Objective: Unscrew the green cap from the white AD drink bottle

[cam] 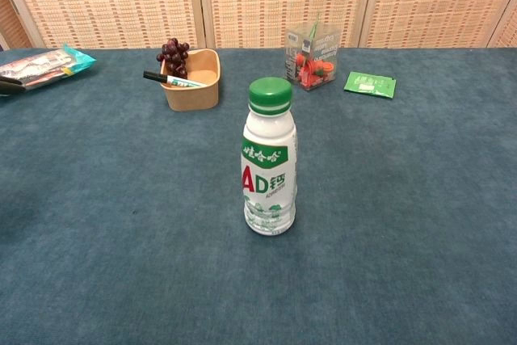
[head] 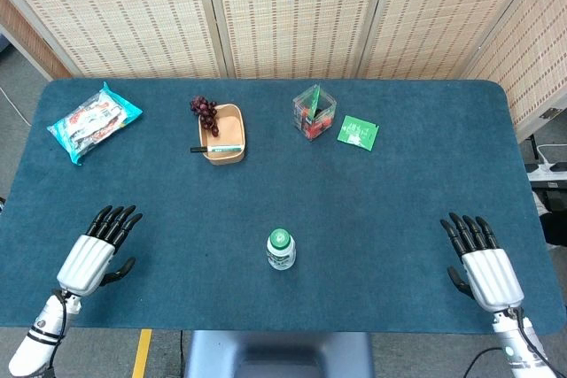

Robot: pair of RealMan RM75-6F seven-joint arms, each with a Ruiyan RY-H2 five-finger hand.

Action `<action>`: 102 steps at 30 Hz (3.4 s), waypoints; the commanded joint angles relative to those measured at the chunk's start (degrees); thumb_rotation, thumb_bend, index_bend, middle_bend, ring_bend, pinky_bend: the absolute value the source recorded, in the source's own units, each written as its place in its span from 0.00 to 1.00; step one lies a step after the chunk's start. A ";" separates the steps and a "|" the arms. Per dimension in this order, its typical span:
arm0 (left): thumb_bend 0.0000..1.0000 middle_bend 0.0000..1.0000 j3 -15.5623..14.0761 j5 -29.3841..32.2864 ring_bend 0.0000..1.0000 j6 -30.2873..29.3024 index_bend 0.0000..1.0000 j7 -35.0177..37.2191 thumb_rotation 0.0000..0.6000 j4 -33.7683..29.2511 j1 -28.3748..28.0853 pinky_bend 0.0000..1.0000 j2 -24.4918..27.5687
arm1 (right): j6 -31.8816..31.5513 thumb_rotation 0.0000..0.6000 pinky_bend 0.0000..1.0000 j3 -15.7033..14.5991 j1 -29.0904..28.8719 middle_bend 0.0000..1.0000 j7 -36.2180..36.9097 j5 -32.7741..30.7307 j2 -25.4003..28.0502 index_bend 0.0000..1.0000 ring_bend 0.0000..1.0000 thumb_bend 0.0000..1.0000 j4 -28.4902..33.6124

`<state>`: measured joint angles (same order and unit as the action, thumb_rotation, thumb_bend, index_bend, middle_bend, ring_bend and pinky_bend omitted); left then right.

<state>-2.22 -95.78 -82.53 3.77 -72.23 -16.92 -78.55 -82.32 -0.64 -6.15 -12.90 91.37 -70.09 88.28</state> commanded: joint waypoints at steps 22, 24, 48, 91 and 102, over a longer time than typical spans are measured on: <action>0.34 0.00 -3.45 -5.48 0.00 11.17 0.00 44.88 1.00 -3.81 -12.07 0.01 -14.26 | 1.18 1.00 0.00 1.19 -3.71 0.00 6.11 3.73 4.47 0.00 0.00 0.27 7.39; 0.34 0.00 -2.51 -4.28 0.00 12.52 0.00 43.73 1.00 -3.90 -12.82 0.01 -15.74 | 1.51 1.00 0.00 1.31 -4.04 0.00 6.28 3.73 4.92 0.00 0.00 0.27 8.11; 0.32 0.00 4.17 3.26 0.00 17.09 0.00 40.66 1.00 3.29 -17.86 0.00 -29.32 | 2.00 1.00 0.00 0.11 -4.22 0.00 8.74 4.16 6.42 0.00 0.00 0.27 8.76; 0.46 0.45 8.74 11.39 0.04 24.88 0.42 46.96 1.00 7.24 -23.08 0.00 -35.72 | 5.63 1.00 0.00 0.75 -7.12 0.00 6.96 4.80 7.77 0.00 0.00 0.27 10.59; 0.74 0.63 10.00 14.36 0.15 24.89 0.62 44.06 1.00 5.34 -21.46 0.00 -35.43 | 21.49 1.00 0.00 5.37 -19.86 0.00 5.80 2.90 7.74 0.18 0.00 0.27 17.04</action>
<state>7.65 -81.68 -57.47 48.25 -66.64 -38.61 -114.00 -63.68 3.20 -23.35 -6.39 95.39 -62.00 103.71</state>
